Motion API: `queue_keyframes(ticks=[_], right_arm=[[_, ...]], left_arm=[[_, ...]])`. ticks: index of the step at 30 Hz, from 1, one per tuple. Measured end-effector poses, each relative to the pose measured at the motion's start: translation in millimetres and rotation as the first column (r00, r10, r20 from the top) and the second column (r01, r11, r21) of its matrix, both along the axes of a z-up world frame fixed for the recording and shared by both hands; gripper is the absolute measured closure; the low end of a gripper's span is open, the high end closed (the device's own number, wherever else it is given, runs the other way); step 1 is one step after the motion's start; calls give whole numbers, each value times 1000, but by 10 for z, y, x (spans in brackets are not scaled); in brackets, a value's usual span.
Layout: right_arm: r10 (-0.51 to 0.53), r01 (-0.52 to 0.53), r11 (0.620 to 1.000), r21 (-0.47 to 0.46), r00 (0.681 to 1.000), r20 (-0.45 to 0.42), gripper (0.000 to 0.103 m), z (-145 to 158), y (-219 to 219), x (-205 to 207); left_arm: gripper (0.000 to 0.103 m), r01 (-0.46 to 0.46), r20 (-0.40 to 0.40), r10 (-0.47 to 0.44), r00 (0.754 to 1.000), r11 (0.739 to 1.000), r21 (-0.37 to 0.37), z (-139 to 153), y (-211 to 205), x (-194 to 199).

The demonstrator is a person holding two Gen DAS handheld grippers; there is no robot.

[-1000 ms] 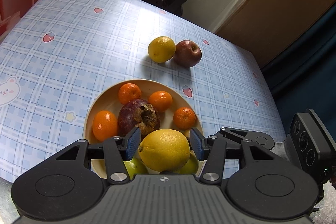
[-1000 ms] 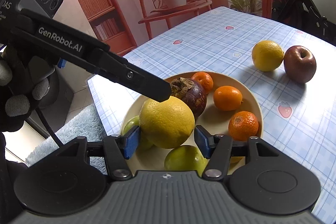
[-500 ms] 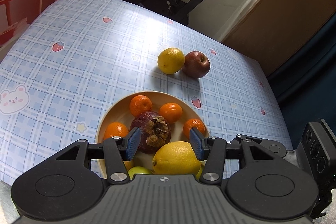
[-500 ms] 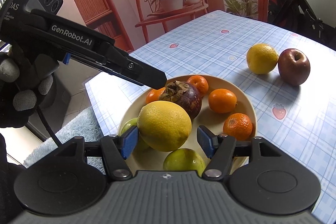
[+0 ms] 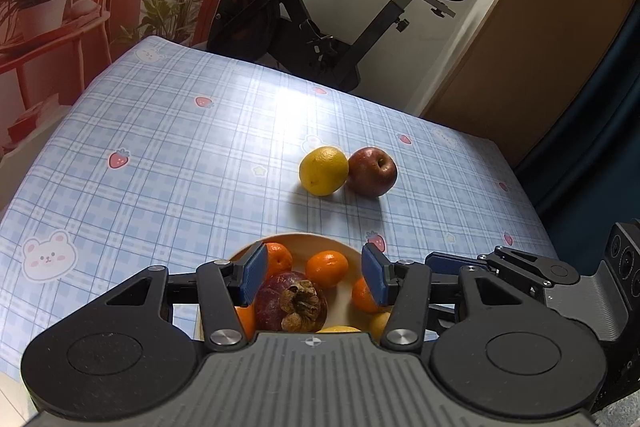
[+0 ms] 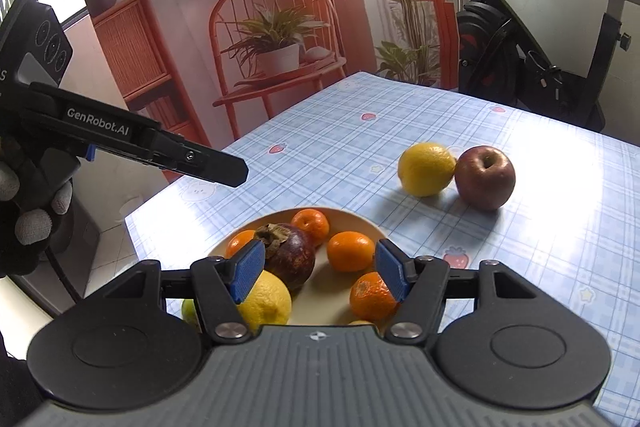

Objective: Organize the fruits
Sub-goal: 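Move both open grippers toward the remaining lemon and red apple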

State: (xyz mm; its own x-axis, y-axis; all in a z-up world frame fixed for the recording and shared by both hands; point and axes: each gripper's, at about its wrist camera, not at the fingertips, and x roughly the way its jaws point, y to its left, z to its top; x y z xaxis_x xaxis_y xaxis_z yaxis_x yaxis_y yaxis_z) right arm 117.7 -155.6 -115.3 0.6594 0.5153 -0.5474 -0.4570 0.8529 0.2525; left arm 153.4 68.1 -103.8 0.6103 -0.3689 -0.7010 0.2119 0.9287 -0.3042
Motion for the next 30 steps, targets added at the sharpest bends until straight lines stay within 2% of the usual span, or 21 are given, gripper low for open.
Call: queue_keyframes(ticks=[8, 10, 16, 21, 30], right_arm=[[-127, 129, 991, -36, 990, 59, 38, 18, -228, 124], [-151, 154, 987, -38, 986, 71, 38, 4, -303, 174], [-180, 187, 980, -71, 979, 92, 38, -43, -454, 386], [-220, 227, 971, -69, 971, 98, 38, -147, -555, 615], [-217, 226, 972, -72, 970, 106, 38, -291, -625, 834]], left_arm=[[49, 9, 69, -13, 998, 999, 53, 69, -200, 241], [49, 5, 66, -9, 998, 999, 49, 67, -229, 331], [49, 17, 84, -22, 996, 998, 54, 45, -270, 548], [49, -1, 144, -9, 990, 997, 72, -16, -327, 670], [49, 53, 116, -66, 991, 993, 107, -150, -550, 961]])
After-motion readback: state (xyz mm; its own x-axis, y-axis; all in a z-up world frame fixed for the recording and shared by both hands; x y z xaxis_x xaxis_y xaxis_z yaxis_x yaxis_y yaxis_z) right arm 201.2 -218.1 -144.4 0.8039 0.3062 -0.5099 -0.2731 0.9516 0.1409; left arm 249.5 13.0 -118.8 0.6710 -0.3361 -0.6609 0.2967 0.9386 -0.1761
